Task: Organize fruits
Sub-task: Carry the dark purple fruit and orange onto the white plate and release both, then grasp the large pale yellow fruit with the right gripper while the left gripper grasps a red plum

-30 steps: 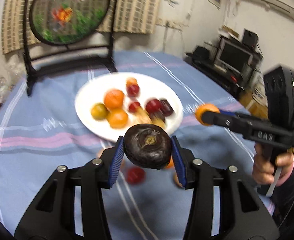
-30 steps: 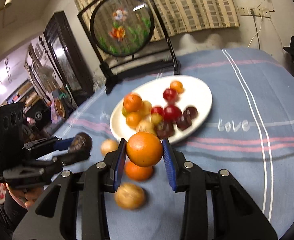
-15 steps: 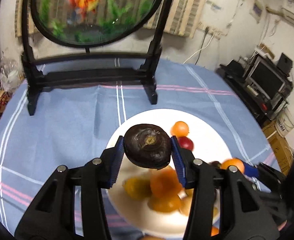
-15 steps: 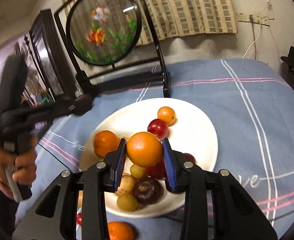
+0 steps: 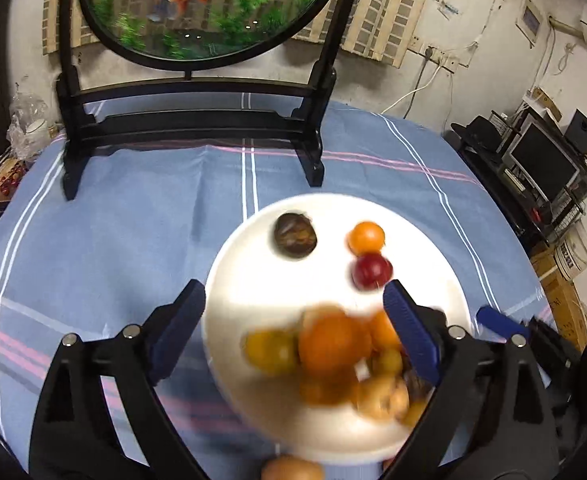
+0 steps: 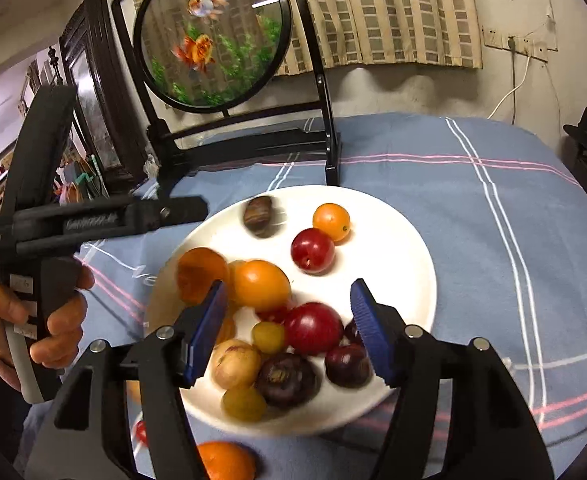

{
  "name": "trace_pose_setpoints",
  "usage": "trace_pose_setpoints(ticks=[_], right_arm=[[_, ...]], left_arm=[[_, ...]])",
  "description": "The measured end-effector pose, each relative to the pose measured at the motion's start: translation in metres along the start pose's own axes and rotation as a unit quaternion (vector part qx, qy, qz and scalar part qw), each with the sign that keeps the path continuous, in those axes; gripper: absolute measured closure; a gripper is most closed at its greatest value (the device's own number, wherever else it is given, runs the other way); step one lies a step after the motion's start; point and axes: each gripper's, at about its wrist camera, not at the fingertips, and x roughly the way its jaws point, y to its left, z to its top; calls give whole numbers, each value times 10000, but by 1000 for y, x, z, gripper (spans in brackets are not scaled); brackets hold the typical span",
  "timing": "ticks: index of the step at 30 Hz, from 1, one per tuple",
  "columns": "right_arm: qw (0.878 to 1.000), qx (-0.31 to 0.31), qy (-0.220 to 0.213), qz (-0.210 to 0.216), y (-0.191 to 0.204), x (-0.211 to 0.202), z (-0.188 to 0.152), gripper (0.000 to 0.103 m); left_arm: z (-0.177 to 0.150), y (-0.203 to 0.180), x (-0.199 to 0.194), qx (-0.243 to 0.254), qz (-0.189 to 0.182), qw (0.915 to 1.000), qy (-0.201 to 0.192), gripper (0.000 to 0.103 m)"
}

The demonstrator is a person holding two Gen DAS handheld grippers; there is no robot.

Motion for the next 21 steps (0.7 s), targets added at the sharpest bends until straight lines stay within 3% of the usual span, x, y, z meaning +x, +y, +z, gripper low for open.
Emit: trace_pose_setpoints(ticks=[3, 7, 12, 17, 21], right_arm=[[10000, 6, -11, 58, 8, -25, -17, 38], [10000, 68, 45, 30, 20, -46, -45, 38], [9984, -126, 553, 59, 40, -46, -83, 38], [9953, -494, 821, -132, 60, -45, -103, 38], [9934, -617, 940, -214, 63, -42, -107, 38]], left_arm=[[-34, -1, -33, 114, 49, 9999, -112, 3], [-94, 4, -64, 5, 117, 9996, -274, 3], [-149, 16, -68, -243, 181, 9994, -149, 3], [-163, 9, -76, -60, 419, 9985, -333, 3], [-166, -4, -81, 243, 406, 9979, -448, 3]])
